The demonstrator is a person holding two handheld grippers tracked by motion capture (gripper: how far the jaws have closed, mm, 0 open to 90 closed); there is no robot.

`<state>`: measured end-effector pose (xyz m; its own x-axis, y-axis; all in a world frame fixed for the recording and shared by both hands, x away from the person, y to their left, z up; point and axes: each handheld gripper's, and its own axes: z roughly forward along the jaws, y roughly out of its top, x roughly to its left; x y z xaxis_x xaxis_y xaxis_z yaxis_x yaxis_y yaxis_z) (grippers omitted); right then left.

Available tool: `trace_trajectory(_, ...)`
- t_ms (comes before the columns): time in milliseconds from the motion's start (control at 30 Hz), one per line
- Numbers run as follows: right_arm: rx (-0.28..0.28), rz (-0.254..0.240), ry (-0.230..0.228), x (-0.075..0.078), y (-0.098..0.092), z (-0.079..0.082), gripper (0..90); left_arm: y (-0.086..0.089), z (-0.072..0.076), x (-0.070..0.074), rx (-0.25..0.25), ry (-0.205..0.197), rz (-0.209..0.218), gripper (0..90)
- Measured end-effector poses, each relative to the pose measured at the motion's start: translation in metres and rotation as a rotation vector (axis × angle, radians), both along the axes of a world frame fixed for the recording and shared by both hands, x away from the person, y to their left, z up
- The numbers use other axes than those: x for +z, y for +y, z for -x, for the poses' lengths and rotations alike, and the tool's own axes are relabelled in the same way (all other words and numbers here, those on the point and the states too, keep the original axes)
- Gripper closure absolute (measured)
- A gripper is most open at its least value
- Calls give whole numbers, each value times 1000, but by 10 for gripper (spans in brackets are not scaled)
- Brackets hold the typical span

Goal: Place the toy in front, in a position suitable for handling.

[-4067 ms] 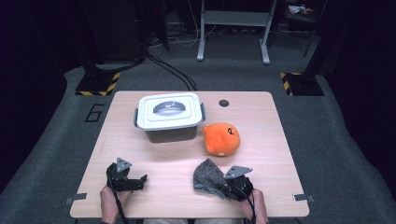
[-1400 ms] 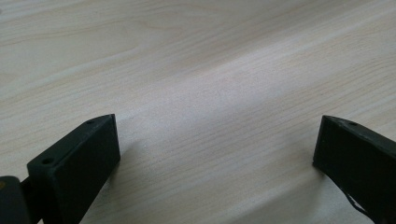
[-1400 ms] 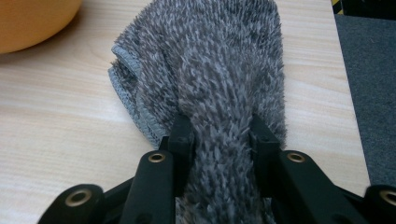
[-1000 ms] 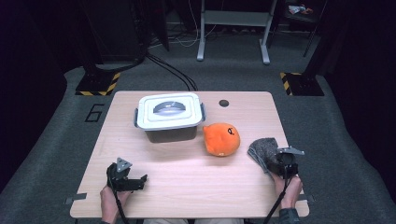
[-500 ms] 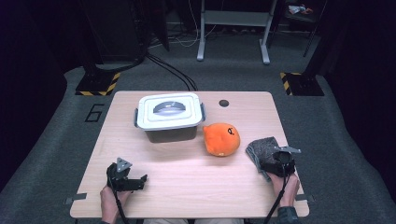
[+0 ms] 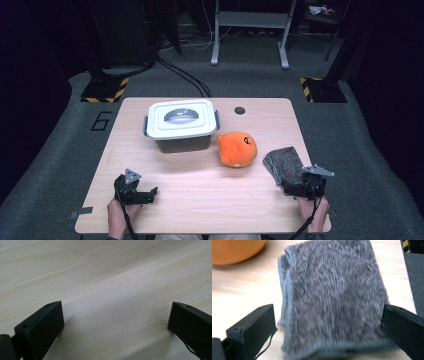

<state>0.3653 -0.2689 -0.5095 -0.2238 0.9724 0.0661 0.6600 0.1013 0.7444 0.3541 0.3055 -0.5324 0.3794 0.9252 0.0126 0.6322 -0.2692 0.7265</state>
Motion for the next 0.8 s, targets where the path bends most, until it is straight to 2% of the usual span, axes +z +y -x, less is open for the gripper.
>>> trace_trajectory(67,5,-4,1,-5,-2,6,0,0,0,0,0,0,0,0)
trace_trajectory(200,10,-20,-28,-11,-7,15,0,0,0,0,-6,-1,0,0)
trace_trajectory(300,16,-12,-29,-14,-7,17,0,-1,0,2,-13,-1,34,0)
trace_trajectory(367,17,-7,-23,-14,-7,16,0,-5,-1,6,-28,-10,50,1)
trace_trajectory(400,20,-9,-18,-15,-8,16,0,-8,-1,7,-27,-27,55,0)
trace_trajectory(500,13,-1,-16,-16,-7,15,0,-17,-3,14,-62,-27,71,2)
trace_trajectory(633,11,32,-16,-17,-5,15,0,-33,-8,20,-117,-29,66,3)
trace_trajectory(800,12,36,-22,-17,-4,16,0,-52,-14,24,-174,-25,75,4)
